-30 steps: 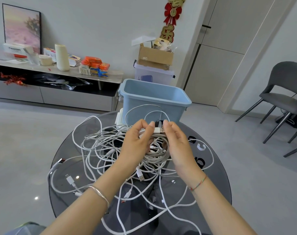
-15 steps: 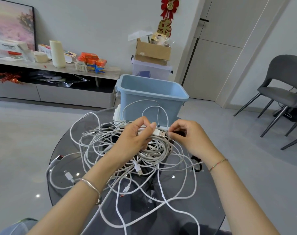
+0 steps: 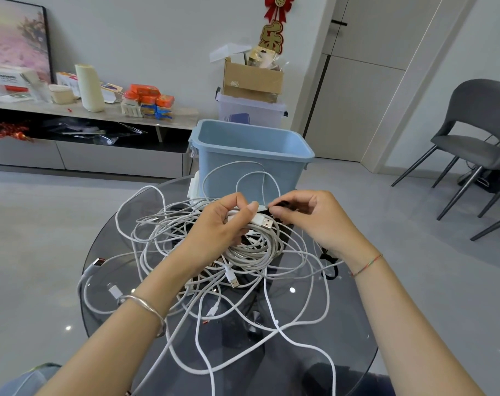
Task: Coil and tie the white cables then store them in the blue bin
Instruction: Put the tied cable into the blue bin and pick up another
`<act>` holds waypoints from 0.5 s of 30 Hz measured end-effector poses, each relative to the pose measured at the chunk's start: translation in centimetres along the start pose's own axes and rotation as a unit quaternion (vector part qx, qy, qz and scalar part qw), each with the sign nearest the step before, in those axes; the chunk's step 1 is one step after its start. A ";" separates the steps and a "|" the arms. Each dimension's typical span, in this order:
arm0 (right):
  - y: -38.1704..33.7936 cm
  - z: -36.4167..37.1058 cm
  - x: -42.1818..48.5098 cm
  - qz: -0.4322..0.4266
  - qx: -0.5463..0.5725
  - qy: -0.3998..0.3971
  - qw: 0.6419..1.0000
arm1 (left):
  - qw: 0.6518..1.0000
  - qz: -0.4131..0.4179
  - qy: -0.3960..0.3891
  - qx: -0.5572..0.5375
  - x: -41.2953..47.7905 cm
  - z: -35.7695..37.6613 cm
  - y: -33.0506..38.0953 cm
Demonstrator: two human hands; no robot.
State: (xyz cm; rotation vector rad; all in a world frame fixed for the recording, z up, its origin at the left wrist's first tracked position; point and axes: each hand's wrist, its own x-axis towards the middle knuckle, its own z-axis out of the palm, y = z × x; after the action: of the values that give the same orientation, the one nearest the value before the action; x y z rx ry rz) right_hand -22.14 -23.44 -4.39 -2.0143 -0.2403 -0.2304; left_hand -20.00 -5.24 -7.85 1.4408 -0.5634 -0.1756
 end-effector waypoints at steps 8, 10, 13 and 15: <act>-0.5 0.2 -0.2 0.018 -0.032 -0.073 0.997 | 0.997 0.036 -0.002 0.067 -0.1 0.0 0.2; -0.5 0.2 -0.1 0.018 -0.067 -0.084 0.994 | 0.996 0.044 0.005 0.076 -0.1 -0.2 0.4; -0.6 0.2 -0.1 0.026 -0.035 -0.080 0.996 | 0.995 0.049 0.008 0.081 -0.2 -0.4 0.4; -0.8 0.4 -0.1 0.032 0.013 -0.081 0.996 | 0.995 0.047 0.005 0.082 -0.2 -0.3 0.3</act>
State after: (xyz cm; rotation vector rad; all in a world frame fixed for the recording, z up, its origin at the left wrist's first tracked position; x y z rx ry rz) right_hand -22.45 -22.69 -3.91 -2.0141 -0.2801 -0.0228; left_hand -20.14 -4.82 -7.61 1.5697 -0.6491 -0.0480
